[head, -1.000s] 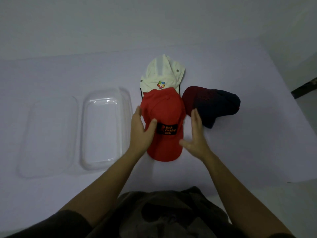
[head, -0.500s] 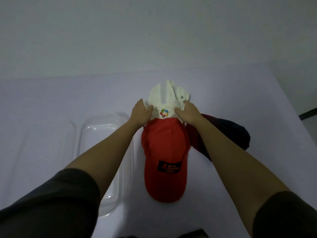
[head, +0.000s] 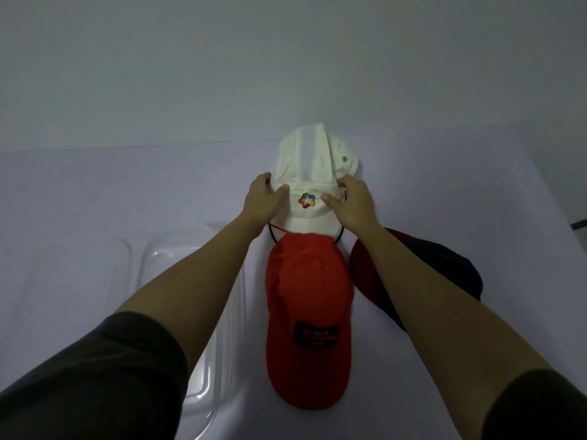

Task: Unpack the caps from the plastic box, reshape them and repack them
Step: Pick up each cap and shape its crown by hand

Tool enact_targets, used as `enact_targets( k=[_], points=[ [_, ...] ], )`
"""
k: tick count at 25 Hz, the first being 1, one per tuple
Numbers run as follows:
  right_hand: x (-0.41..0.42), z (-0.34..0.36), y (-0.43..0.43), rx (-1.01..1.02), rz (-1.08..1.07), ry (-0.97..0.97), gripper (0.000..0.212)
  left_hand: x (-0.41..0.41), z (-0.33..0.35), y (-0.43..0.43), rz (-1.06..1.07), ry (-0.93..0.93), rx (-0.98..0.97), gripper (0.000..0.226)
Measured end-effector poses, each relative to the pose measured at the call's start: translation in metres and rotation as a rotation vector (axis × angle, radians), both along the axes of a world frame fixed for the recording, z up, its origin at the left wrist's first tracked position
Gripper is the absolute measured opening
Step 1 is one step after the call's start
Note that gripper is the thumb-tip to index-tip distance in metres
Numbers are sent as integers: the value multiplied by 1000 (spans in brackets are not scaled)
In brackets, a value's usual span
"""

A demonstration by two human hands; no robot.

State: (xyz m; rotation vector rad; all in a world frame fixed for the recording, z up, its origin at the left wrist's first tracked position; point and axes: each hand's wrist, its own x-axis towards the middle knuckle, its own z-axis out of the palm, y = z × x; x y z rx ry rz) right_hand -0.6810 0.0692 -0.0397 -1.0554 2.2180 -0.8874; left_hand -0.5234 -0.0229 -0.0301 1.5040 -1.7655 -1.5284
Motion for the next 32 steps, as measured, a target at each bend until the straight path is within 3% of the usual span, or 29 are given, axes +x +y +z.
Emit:
enact_targets(
  k=[5, 9, 14, 17, 19, 21, 25, 26, 30, 32],
  points=[
    [10, 30, -7, -253, -160, -26, 42, -5, 23, -12, -4, 152, -94, 51],
    [4, 60, -14, -368, -127, -164, 38, -10, 52, -19, 24, 269, -98, 50],
    [1, 74, -11, -458, -229, -373, 21, -7, 71, -6, 127, 303, 71, 75],
    [7, 81, -4, -463, -244, -520, 36, -10, 78, 11, 179, 251, 197, 61],
    [10, 82, 1, -462, -313, -637, 57, -11, 82, 17, 265, 292, 185, 55],
    [12, 80, 6, -395, -308, -702, 63, -9, 81, 21, 310, 372, 148, 55],
    [22, 79, 24, -294, -55, -477, 88, -7, 81, 32, 281, 427, 17, 13],
    [25, 82, 28, -282, 2, -395, 93, -5, 80, 34, 250, 412, -15, 13],
    [22, 85, 43, -219, 196, -179, 124, 11, 73, 39, 41, 386, -83, 63],
    [20, 83, 47, -142, 258, -99, 127, 16, 72, 45, -74, 351, -147, 81]
  ],
)
